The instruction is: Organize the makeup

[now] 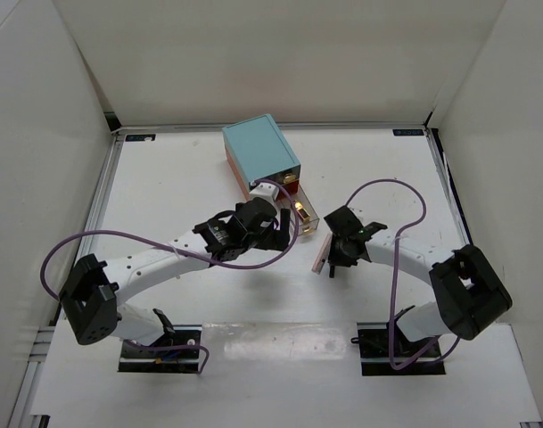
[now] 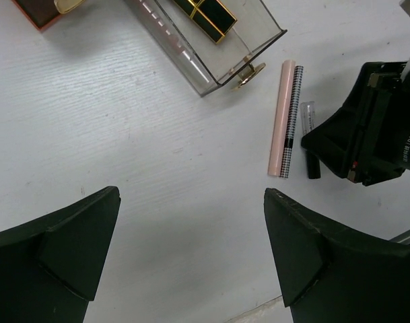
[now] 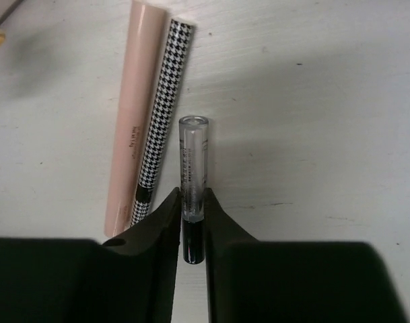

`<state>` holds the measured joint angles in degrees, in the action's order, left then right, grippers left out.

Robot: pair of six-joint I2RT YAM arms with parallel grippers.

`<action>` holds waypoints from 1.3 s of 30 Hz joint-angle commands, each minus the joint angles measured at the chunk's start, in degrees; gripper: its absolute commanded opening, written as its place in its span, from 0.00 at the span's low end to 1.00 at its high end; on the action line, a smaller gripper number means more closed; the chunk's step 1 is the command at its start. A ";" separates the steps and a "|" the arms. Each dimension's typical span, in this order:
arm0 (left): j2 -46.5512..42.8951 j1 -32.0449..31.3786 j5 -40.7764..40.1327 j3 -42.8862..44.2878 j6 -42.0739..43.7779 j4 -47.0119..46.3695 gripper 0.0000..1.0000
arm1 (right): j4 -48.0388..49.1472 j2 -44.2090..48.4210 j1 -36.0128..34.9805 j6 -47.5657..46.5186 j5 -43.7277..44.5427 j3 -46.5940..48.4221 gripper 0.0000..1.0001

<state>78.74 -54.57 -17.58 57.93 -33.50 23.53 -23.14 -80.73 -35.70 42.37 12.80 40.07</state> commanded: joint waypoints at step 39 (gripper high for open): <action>1.13 0.78 9.04 -3.97 9.58 -1.02 0.97 | 6.26 -8.24 -1.48 -32.18 -2.25 31.30 0.55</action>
<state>77.43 -52.88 -12.23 52.86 -27.51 26.48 -16.73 -96.16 -37.26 9.93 9.10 70.41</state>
